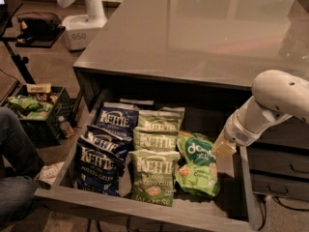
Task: Pick green rice chip bag from top drawer and place on counter
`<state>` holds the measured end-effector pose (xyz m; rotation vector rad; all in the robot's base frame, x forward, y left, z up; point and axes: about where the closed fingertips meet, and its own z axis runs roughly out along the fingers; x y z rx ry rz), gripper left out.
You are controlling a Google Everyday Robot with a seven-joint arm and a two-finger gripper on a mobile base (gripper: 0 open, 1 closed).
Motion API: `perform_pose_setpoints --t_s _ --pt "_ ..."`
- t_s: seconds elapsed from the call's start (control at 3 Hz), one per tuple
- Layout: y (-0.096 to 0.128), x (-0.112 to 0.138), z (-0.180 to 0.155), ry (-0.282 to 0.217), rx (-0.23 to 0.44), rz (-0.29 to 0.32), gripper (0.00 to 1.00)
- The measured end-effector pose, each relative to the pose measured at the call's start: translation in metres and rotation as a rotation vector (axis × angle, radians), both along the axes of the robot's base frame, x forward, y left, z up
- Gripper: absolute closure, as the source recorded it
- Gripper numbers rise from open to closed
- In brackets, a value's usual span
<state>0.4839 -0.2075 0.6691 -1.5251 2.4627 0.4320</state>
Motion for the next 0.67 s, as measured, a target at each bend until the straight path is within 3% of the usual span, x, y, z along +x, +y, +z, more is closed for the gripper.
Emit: perform_pose_setpoints --t_s 0.33,0.67 --pt "-0.0017 -0.0006 0.0118 -0.034 0.003 -0.006 1.0" --pt "-0.0018 -0.0006 0.012 -0.034 0.003 -0.006 0.82"
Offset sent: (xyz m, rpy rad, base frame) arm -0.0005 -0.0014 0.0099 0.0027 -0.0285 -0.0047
